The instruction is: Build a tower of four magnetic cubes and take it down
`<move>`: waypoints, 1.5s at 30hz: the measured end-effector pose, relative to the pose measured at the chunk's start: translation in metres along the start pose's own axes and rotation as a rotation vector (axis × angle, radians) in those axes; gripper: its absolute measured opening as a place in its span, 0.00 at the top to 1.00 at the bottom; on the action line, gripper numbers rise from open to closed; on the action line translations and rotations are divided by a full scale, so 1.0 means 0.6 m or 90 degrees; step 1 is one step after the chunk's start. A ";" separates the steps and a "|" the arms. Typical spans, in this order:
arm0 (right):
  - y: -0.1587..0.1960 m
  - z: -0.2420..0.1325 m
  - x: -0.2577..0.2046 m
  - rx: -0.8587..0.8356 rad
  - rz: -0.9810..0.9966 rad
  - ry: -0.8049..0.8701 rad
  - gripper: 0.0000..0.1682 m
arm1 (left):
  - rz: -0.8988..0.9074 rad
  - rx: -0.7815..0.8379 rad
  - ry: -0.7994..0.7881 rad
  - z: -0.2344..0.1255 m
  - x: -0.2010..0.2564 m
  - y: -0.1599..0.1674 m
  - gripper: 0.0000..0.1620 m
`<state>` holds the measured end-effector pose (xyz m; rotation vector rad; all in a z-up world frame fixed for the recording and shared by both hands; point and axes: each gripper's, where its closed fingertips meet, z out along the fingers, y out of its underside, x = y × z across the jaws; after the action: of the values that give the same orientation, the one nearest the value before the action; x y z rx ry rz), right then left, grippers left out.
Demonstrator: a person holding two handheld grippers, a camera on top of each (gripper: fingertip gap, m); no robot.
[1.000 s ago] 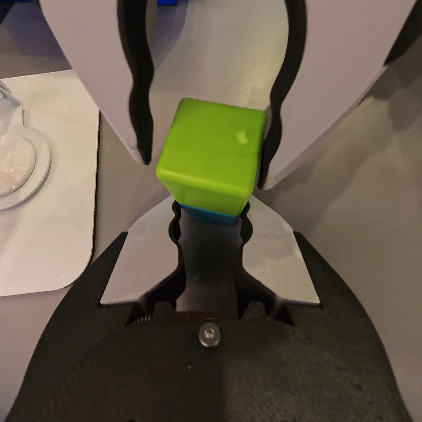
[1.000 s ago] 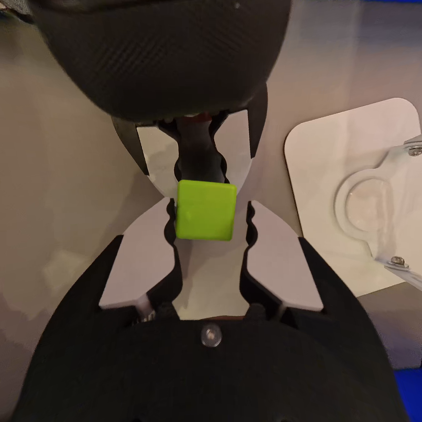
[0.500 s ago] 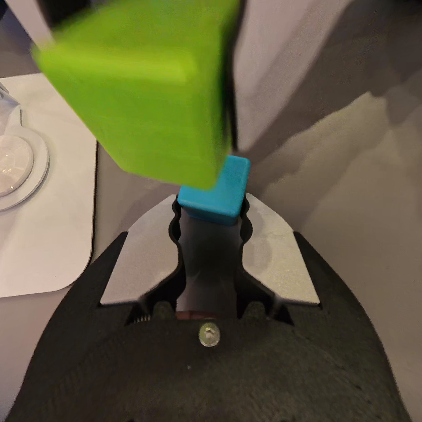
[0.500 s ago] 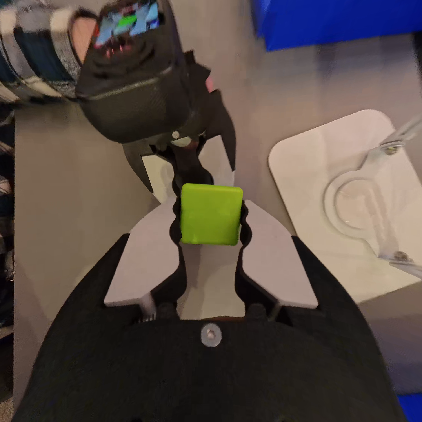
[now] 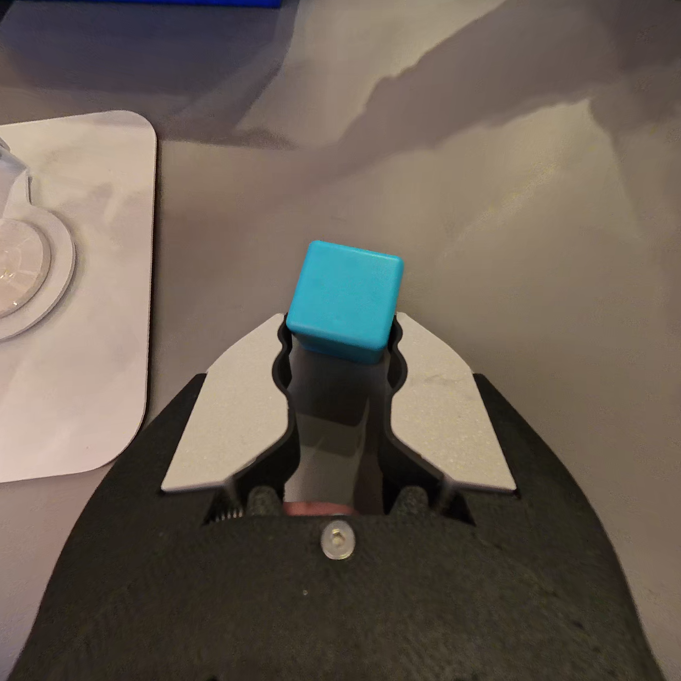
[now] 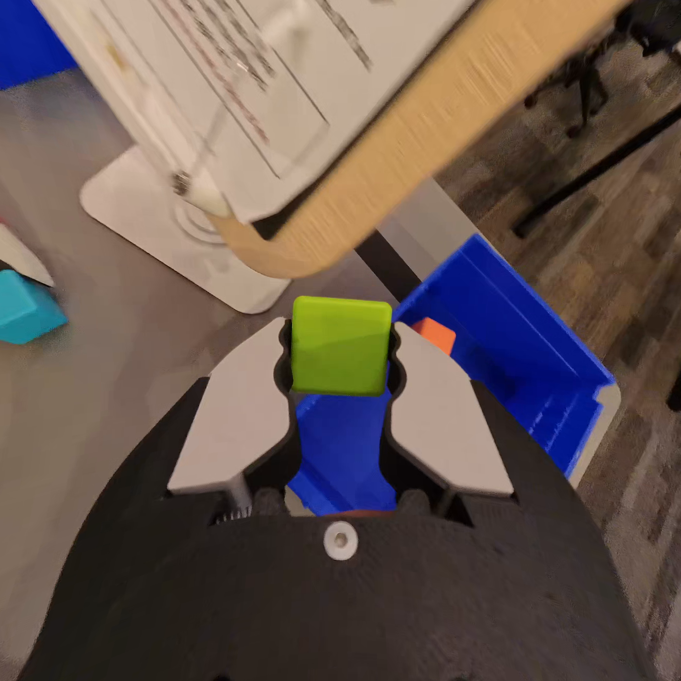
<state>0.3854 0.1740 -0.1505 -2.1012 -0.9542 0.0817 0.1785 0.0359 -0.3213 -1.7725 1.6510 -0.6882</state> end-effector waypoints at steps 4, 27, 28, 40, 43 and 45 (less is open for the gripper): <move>0.066 0.025 0.040 -0.086 0.019 0.013 0.70 | 0.000 0.000 0.000 0.000 0.000 0.000 0.69; 0.242 0.160 0.026 -0.341 0.005 -0.067 0.70 | 0.003 0.000 0.003 -0.001 0.001 0.001 0.69; 0.245 0.160 0.025 -0.344 0.006 -0.069 0.70 | 0.003 0.000 0.003 -0.001 0.001 0.001 0.69; 0.144 0.054 0.049 -0.239 -0.026 0.040 0.68 | 0.007 0.000 -0.003 0.000 0.000 0.001 0.69; 0.076 0.014 -0.003 -0.151 -0.081 0.007 0.71 | 0.005 0.000 -0.008 0.001 -0.003 0.000 0.69; 0.038 -0.004 -0.055 -0.101 -0.132 -0.034 0.72 | 0.001 0.000 -0.012 0.001 -0.004 -0.001 0.69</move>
<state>0.3762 0.1420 -0.1731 -2.1398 -1.2405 -0.0453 0.1789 0.0385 -0.3214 -1.7726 1.6405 -0.6683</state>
